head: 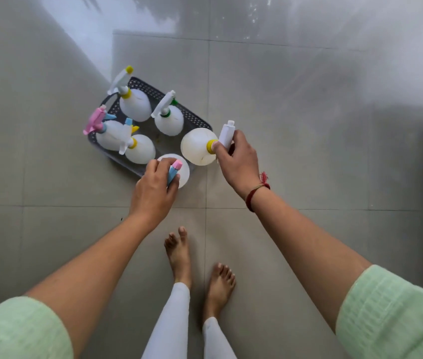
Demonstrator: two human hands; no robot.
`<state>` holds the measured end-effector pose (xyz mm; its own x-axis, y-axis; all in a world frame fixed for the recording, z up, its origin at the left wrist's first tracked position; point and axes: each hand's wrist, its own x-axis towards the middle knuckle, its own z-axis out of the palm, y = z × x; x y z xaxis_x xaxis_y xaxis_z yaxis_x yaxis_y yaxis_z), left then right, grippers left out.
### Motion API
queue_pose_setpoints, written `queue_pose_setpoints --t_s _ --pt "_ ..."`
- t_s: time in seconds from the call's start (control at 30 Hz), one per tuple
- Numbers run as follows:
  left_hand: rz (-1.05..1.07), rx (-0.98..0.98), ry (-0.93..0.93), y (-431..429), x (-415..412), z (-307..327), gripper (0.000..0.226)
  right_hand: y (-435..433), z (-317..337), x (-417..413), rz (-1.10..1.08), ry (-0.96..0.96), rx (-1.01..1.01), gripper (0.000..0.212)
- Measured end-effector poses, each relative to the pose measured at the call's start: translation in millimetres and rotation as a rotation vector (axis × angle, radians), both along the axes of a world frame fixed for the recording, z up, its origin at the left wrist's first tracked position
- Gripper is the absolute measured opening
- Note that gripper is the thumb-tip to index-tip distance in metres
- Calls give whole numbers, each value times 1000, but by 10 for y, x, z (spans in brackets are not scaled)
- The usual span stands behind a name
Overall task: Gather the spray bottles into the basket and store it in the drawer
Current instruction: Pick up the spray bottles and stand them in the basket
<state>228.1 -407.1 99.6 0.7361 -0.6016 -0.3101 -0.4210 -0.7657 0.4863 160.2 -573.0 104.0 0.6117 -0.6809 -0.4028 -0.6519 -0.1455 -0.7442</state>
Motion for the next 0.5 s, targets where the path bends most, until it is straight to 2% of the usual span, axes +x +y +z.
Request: queue_pose_setpoints --t_s 0.27,0.5 --pt "9 54 63 89 302 -261 32 129 -319 465 -125 49 97 32" --pt "-48 114 120 -41 544 -449 29 78 -578 705 -230 145 142 33"
